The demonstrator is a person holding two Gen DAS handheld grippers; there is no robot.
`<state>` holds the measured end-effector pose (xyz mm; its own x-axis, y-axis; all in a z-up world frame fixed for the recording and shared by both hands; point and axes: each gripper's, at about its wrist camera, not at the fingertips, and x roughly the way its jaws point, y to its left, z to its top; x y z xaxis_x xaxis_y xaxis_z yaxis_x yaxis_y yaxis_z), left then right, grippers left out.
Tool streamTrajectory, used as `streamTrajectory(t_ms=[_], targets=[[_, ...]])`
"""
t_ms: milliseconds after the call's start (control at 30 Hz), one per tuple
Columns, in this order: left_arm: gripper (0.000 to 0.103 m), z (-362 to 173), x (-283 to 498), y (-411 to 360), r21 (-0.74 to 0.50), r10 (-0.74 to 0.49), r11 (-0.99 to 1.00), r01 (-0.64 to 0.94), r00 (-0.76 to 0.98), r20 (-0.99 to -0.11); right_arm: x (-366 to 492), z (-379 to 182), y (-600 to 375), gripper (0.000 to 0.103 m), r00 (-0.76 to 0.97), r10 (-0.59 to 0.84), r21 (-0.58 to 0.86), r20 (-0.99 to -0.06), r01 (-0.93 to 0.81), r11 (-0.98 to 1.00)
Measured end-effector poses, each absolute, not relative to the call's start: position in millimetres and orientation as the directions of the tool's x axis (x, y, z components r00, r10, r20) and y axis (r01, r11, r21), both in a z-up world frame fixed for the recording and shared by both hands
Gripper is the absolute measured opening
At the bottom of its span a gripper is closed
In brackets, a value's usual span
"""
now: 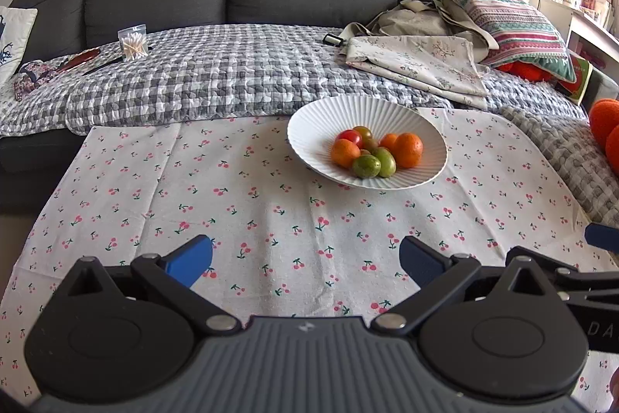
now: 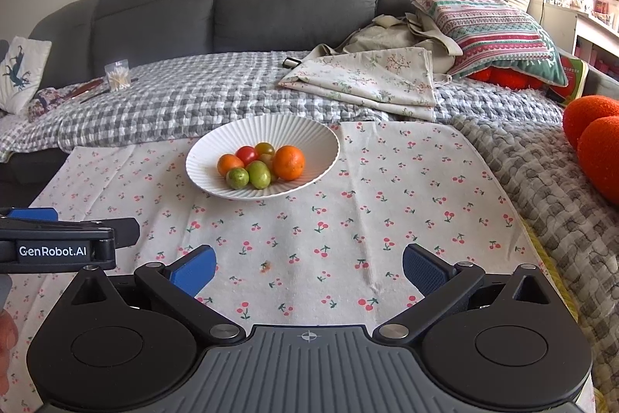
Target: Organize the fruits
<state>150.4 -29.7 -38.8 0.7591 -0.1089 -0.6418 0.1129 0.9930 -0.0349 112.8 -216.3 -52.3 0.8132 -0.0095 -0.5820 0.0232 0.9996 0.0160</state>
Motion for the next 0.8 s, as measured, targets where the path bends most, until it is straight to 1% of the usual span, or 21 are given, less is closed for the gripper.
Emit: streamTrajectory(t_ms=[800], targets=[[0.102,-36.8,146.3,-33.9,-0.023,-0.128,0.989,0.146,0.772,-0.623,112.8,-52.5,-216.8,0.103,0.813,-0.010,0.014,-0.582,0.023,1.000]])
